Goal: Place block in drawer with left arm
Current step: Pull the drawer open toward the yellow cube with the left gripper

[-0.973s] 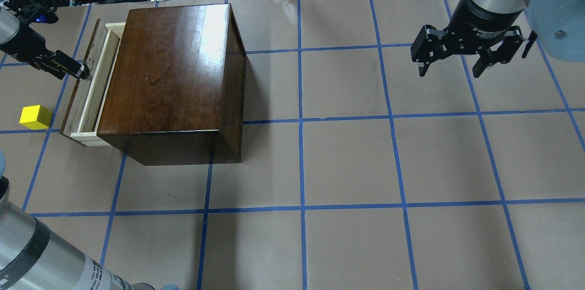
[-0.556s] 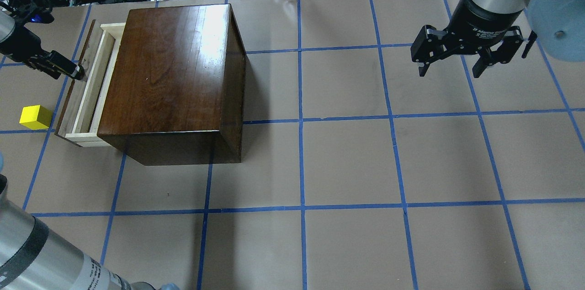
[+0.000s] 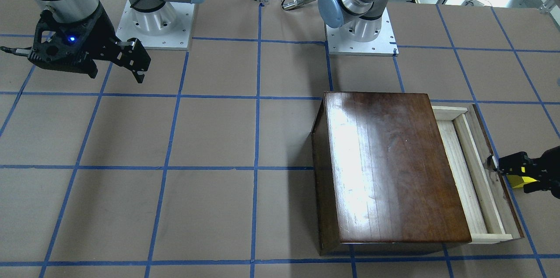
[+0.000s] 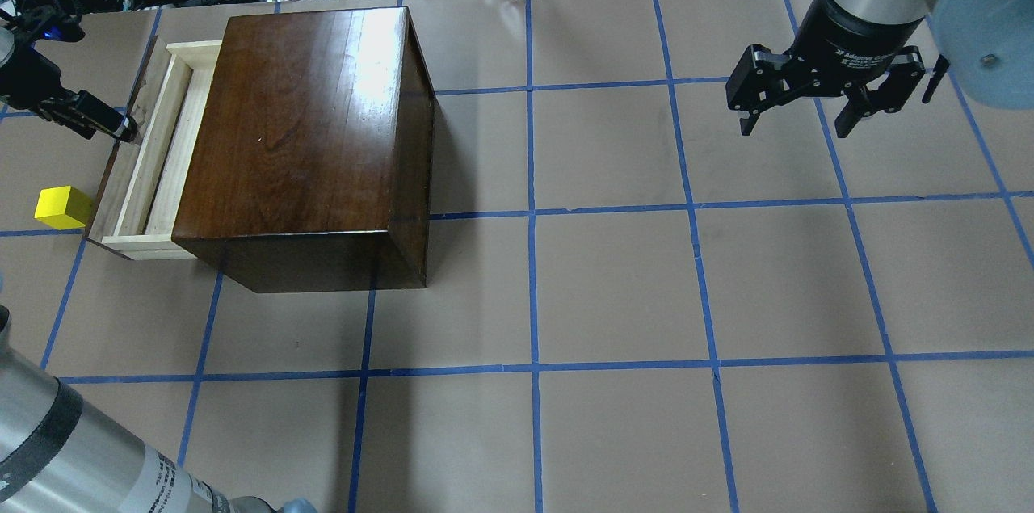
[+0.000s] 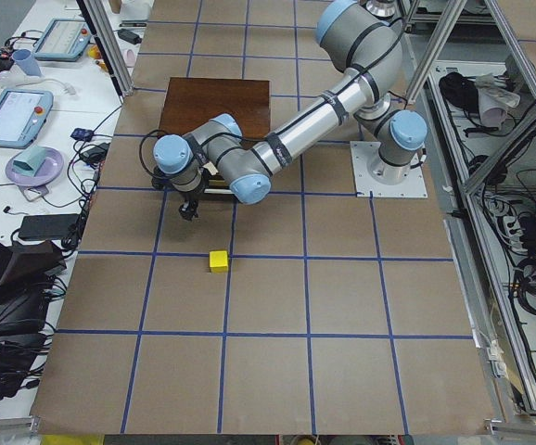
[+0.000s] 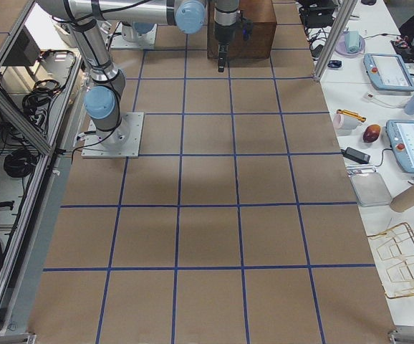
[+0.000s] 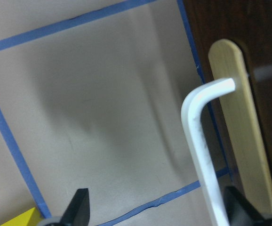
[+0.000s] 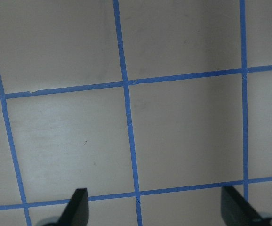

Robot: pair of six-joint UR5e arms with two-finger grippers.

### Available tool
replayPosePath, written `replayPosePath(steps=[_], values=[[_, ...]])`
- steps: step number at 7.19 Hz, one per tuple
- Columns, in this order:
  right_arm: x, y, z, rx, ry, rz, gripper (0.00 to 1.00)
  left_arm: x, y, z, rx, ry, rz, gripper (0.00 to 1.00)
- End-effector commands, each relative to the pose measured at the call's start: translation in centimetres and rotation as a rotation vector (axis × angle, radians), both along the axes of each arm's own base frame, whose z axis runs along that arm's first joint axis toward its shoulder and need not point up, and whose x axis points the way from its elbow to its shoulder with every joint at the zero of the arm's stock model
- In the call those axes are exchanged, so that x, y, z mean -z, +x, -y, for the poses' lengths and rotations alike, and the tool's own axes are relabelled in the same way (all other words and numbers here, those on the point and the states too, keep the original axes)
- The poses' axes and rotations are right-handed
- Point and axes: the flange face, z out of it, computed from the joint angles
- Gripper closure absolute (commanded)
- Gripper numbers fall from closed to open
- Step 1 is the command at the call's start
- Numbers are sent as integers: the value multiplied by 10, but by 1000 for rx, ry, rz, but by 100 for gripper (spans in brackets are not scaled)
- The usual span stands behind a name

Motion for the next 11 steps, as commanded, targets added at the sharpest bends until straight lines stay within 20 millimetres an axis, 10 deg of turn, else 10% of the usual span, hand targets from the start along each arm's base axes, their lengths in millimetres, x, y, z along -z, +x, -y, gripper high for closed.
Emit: replayPosePath(steps=[1, 9, 11], values=[[0, 0, 0, 0, 0, 0, 0, 1, 12, -2, 10, -5, 2, 2], [0, 0, 0, 0, 0, 0, 0, -31, 9, -13, -34, -4, 13, 0], [1, 0, 0, 0, 1, 0, 0, -57, 57, -33, -107, -28, 61, 0]])
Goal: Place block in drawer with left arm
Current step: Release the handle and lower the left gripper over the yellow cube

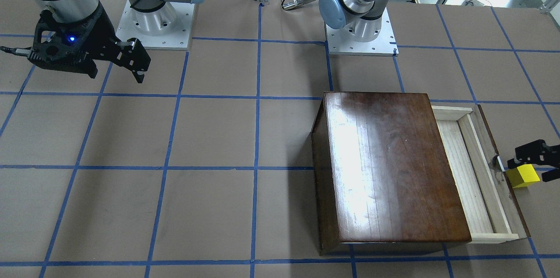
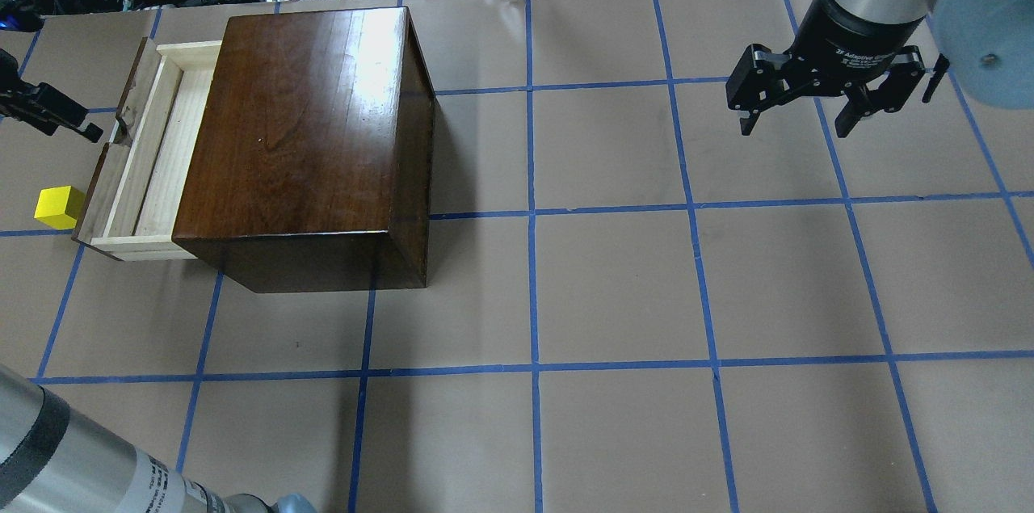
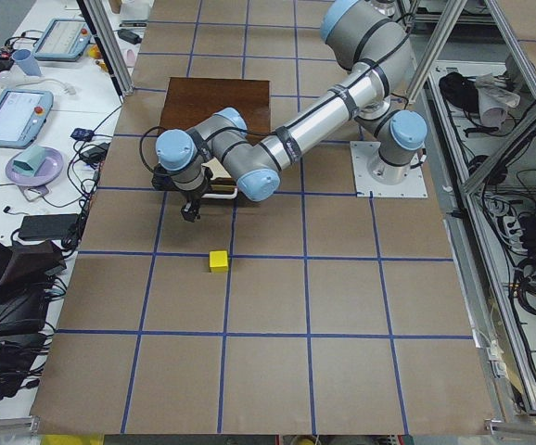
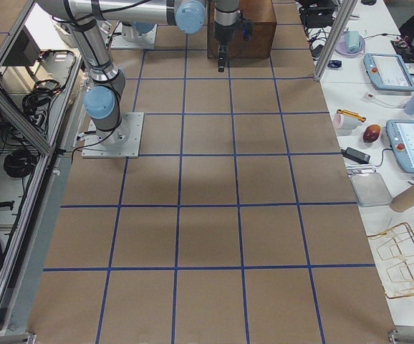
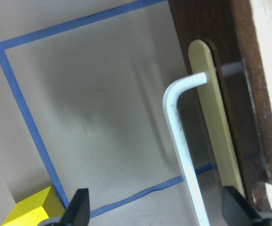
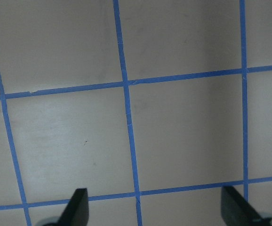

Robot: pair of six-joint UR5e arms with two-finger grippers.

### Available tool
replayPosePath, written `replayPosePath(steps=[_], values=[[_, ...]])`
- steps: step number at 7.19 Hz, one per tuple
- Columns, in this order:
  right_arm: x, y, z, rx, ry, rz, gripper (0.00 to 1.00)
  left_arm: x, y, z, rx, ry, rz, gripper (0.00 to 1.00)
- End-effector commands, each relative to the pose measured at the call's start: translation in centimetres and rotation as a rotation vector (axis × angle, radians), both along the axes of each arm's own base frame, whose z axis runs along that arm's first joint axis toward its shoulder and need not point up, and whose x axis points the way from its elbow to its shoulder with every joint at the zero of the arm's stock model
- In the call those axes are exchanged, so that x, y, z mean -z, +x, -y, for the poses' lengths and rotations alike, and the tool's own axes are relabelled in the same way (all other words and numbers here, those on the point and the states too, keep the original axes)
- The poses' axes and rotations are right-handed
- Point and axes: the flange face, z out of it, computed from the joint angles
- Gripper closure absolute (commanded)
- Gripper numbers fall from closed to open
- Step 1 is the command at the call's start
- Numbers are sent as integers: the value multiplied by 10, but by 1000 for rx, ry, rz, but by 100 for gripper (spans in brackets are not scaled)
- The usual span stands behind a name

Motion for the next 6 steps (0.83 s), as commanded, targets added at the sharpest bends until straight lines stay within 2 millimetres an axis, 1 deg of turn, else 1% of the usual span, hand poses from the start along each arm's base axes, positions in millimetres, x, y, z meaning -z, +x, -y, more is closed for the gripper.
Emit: replayPosePath(steps=[1, 2, 3, 4, 6], values=[[1, 0, 0, 0, 1, 0, 0, -25, 54, -12, -67, -27, 62, 0], [0, 0, 0, 0, 0, 0, 0, -27, 75, -14, -98, -24, 95, 0], [0, 0, 0, 0, 0, 0, 0, -16, 84, -15, -201, 0, 90, 0], [0, 0, 0, 0, 0, 0, 0, 2, 88, -13, -276, 31, 84, 0], [0, 0, 0, 0, 0, 0, 0, 38, 96, -5, -336, 44, 80, 0]])
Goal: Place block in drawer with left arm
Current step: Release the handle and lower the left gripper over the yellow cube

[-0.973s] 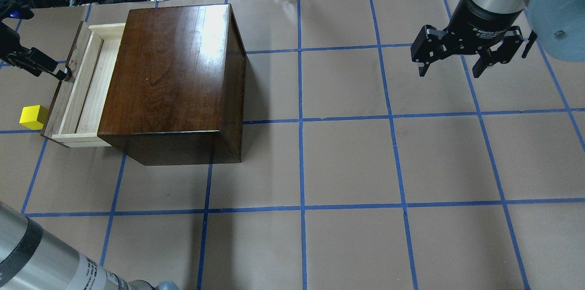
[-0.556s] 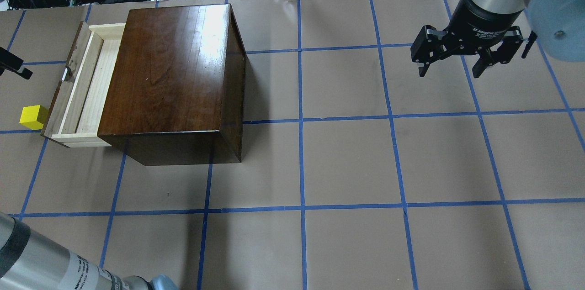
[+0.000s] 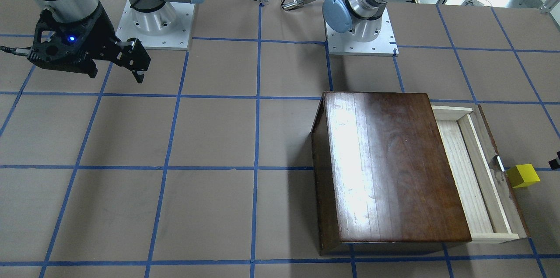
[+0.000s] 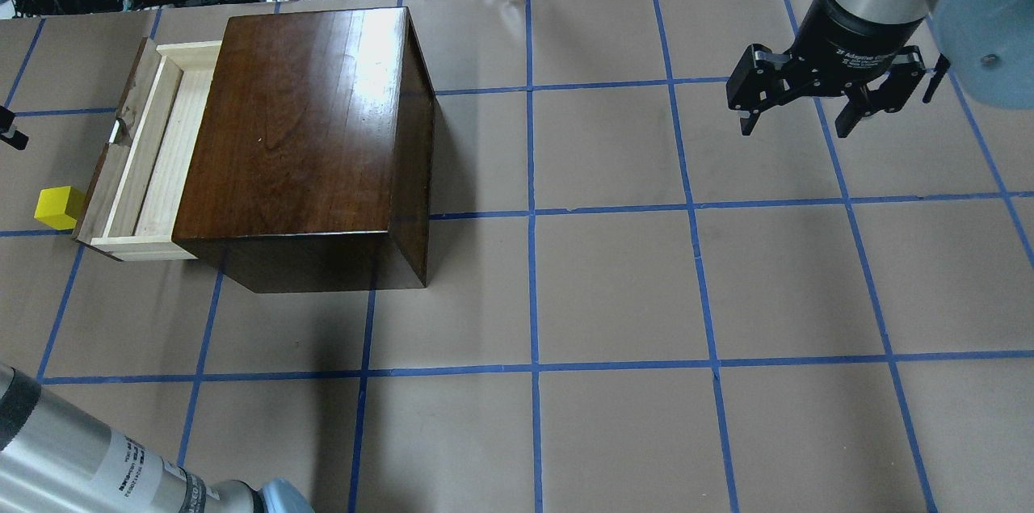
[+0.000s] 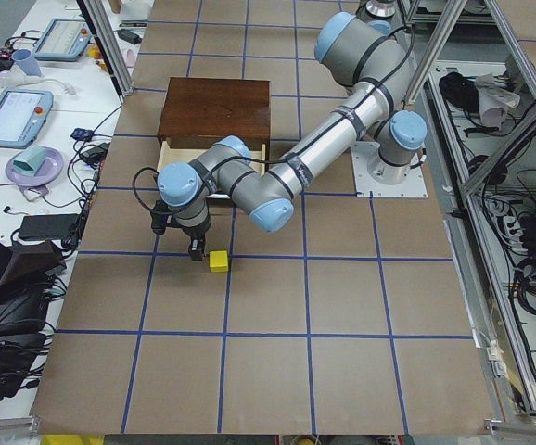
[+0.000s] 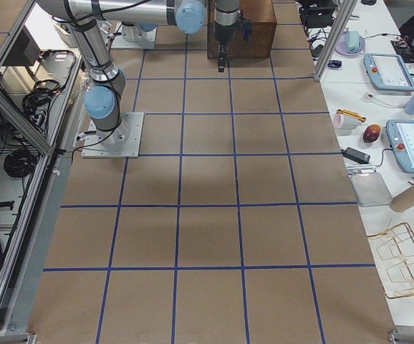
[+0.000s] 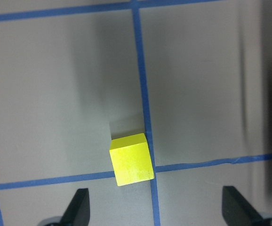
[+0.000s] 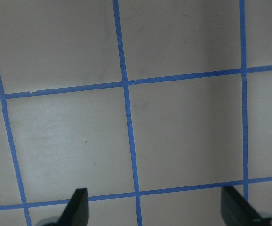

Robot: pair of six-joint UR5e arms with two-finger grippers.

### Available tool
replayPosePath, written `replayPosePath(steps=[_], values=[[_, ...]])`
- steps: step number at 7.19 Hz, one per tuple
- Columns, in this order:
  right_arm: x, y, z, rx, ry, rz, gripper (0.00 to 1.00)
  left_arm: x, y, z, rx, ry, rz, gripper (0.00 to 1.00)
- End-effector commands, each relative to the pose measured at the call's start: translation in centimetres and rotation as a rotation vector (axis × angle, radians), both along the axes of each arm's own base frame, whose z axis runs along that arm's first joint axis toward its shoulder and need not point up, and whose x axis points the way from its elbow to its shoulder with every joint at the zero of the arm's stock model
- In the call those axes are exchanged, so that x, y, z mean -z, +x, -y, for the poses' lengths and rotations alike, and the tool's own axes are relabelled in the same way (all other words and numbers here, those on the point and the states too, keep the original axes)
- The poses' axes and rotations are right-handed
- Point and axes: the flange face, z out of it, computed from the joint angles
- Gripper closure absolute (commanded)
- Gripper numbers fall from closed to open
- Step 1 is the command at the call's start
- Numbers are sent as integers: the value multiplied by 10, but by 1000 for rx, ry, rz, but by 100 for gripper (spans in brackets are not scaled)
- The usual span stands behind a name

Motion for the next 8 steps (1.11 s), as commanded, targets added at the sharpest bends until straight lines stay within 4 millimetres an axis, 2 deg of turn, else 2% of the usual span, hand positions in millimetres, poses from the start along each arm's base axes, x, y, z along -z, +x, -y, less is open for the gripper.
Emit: replayPosePath(steps=[1, 4, 8], values=[[0, 0, 0, 0, 0, 0, 0, 41, 6, 6, -70, 34, -25, 0], [0, -1, 0, 1, 0, 0, 0, 81, 4, 4, -70, 65, -51, 0], [0, 0, 0, 0, 0, 0, 0, 114, 5, 3, -58, 105, -58, 0]])
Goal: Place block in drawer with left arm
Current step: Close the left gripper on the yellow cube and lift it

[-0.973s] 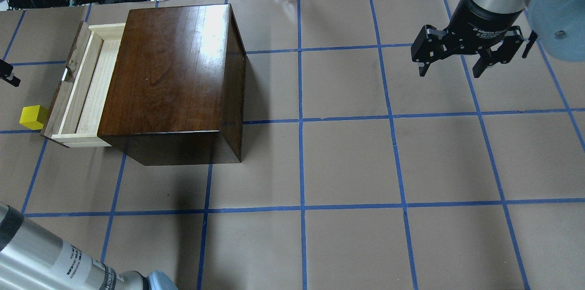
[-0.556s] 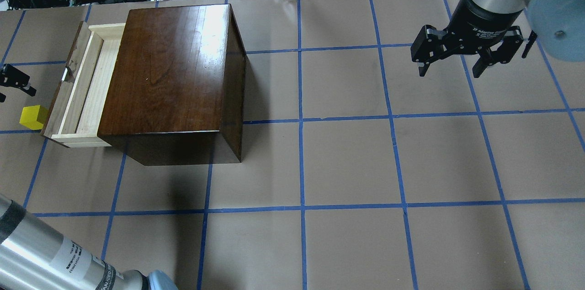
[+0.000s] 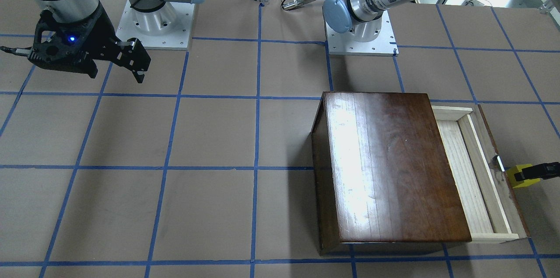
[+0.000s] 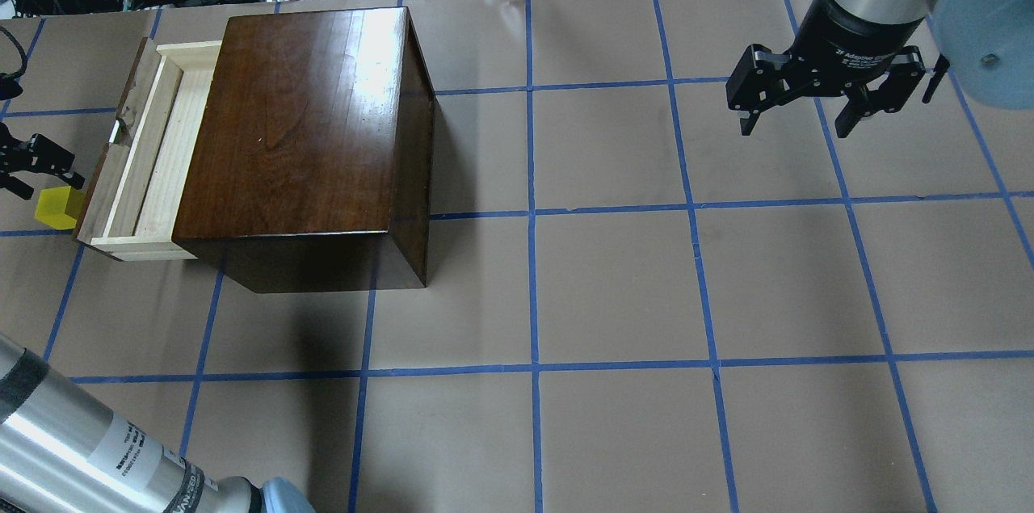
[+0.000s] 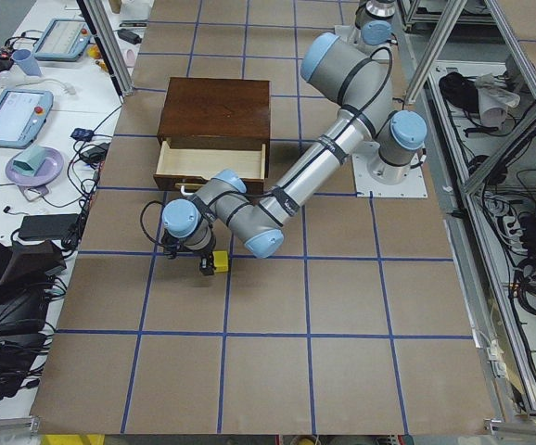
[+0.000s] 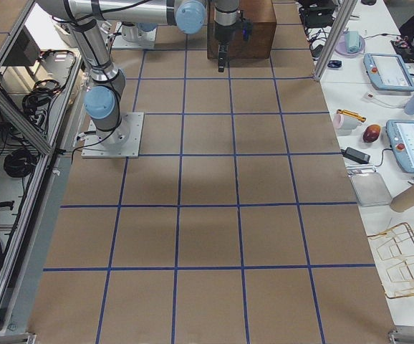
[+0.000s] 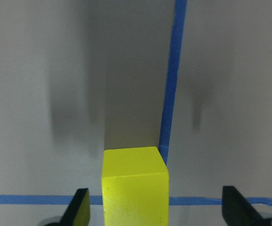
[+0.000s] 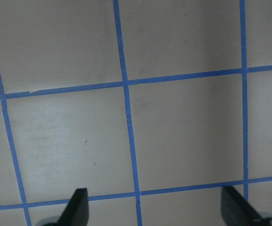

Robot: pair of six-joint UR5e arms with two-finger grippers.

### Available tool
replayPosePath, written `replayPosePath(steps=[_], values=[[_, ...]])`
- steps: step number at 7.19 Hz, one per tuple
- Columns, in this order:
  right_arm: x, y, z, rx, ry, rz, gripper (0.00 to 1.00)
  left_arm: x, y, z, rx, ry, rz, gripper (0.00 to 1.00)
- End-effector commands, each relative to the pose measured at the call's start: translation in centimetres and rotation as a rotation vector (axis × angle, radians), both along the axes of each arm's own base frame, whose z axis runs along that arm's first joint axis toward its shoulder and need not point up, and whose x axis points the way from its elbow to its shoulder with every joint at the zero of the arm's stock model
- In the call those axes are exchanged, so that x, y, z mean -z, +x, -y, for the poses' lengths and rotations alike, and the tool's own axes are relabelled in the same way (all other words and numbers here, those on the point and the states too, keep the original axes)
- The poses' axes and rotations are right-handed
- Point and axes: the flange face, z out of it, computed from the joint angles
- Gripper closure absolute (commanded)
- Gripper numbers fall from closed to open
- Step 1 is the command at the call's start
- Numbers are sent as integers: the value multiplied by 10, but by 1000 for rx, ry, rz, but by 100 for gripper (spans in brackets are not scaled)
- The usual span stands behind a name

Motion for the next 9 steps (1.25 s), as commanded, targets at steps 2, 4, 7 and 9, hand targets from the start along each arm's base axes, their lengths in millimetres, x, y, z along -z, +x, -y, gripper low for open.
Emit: replayPosePath(steps=[2, 4, 7, 9], values=[[0, 0, 0, 0, 0, 0, 0, 18, 4, -1, 5, 28, 15, 0], [0, 0, 0, 0, 0, 0, 0, 28, 4, -1, 10, 39, 4, 10], [0, -1, 0, 1, 0, 0, 0, 15, 4, -1, 10, 27, 15, 100], [0, 0, 0, 0, 0, 0, 0, -23, 3, -2, 45, -4, 34, 100]])
